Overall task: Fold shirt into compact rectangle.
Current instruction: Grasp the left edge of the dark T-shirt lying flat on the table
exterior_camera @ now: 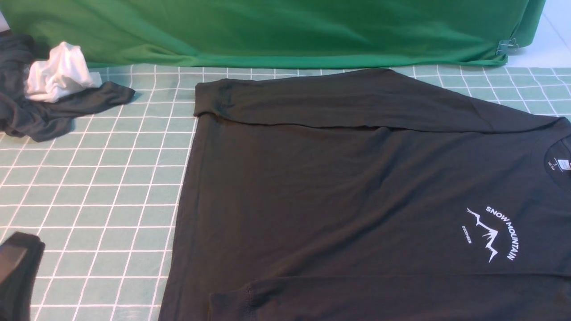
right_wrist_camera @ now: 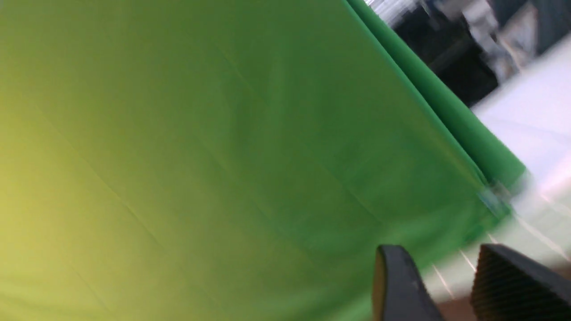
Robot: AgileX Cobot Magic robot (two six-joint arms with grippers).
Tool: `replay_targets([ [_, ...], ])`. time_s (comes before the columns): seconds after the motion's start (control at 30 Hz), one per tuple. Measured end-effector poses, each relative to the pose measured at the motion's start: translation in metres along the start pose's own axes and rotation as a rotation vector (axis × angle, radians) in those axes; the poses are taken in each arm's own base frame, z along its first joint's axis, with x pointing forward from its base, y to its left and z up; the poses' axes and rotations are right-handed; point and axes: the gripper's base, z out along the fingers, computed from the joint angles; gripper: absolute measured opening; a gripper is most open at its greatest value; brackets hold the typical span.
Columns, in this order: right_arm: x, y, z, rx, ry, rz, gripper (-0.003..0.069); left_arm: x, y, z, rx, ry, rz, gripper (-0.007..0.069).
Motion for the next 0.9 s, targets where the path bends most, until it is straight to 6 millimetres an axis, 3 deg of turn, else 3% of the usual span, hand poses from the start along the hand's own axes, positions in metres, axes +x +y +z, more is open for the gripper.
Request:
replay_targets([
  [0.1,-0.011,0.009,0.005,-0.044,-0.061,-0.033,0.0167,-0.002,-0.055,-0.007,0.112,0.023,0.215,0.0015],
  [0.13,-0.012,0.01,0.006,-0.039,-0.056,-0.042,0.0153,-0.001,-0.059,-0.007,0.113,0.034,0.229,0.0015],
  [0.17,-0.022,0.02,0.014,-0.031,-0.042,-0.091,0.0097,0.0,-0.088,-0.005,0.112,0.096,0.35,0.0015],
  [0.2,-0.028,0.026,0.02,-0.016,-0.017,-0.132,0.0069,0.001,-0.101,-0.001,0.094,0.13,0.409,0.0015],
  [0.23,-0.034,0.033,0.024,-0.014,-0.011,-0.167,0.0054,0.002,-0.107,0.001,0.077,0.159,0.439,0.0015],
  [0.27,-0.048,0.047,0.034,0.007,0.034,-0.264,0.0034,0.006,-0.121,0.013,-0.009,0.284,0.535,0.0015],
  [0.33,-0.062,0.063,0.052,0.07,0.186,-0.428,0.0026,0.012,-0.126,0.034,-0.17,0.503,0.651,0.0015],
  [0.47,-0.079,0.083,0.08,0.162,0.556,-0.655,0.0025,0.02,-0.104,0.077,-0.443,0.911,0.73,0.0017],
  [0.6,-0.069,0.077,0.096,0.256,0.949,-0.7,0.0025,0.025,-0.066,0.109,-0.554,1.144,0.713,0.0029],
  [0.7,-0.057,0.068,0.103,0.285,1.084,-0.684,0.0025,0.031,-0.037,0.116,-0.62,1.226,0.672,0.0036],
  [0.9,-0.051,0.065,0.106,0.286,1.12,-0.663,0.0034,0.049,0.01,0.119,-0.77,1.288,0.694,0.0054],
])
